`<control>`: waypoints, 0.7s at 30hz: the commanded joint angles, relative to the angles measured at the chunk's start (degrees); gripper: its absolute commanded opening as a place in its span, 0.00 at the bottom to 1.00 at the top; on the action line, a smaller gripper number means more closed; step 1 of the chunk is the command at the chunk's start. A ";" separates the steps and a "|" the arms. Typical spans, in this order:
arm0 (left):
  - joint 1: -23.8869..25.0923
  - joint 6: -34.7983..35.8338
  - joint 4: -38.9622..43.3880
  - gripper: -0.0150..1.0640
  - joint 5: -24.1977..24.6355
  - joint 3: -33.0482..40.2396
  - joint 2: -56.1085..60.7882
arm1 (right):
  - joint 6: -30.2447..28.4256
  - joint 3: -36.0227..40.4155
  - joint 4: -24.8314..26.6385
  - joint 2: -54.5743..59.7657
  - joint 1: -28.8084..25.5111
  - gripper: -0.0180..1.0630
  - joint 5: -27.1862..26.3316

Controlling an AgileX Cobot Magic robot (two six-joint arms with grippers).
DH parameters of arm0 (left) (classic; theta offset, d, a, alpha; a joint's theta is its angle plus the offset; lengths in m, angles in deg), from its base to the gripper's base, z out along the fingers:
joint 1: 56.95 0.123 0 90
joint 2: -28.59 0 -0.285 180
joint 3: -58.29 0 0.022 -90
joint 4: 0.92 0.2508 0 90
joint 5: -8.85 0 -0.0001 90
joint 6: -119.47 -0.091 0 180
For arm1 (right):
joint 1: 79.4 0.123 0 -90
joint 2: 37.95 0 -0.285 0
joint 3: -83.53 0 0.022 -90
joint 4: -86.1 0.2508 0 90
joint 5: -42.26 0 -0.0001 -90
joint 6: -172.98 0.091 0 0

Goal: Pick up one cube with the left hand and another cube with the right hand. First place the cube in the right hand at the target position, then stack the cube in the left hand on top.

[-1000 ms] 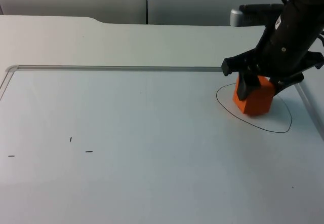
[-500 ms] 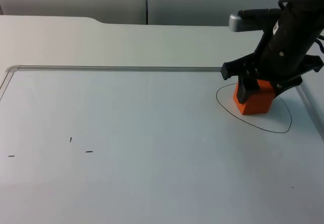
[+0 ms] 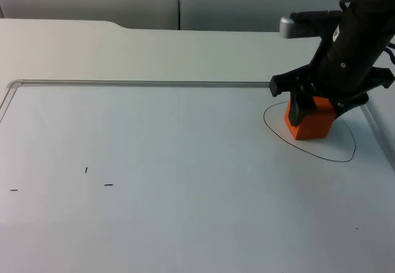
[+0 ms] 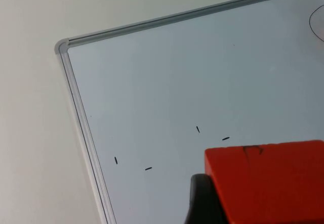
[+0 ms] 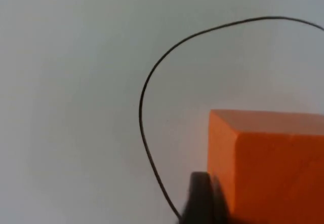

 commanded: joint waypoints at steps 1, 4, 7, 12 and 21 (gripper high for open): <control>-0.38 0.31 -0.73 0.01 -0.24 0.11 0.34 | 0.03 0.30 0.75 1.00 -0.16 0.65 0.58; -0.38 0.31 -0.73 0.01 -0.24 0.11 0.34 | -0.48 0.30 0.75 -0.22 -0.05 0.99 0.45; -0.38 0.31 -0.73 0.01 -0.24 0.11 0.34 | -0.48 0.00 0.91 -2.34 -0.05 0.99 0.34; -0.38 0.31 -0.62 0.01 -0.24 0.11 0.34 | -0.48 -0.09 0.01 -9.64 -0.05 0.99 0.19; -0.38 -0.82 -2.65 0.01 -3.39 -0.02 -1.93 | -10.65 -0.12 0.67 -36.50 1.17 0.99 0.19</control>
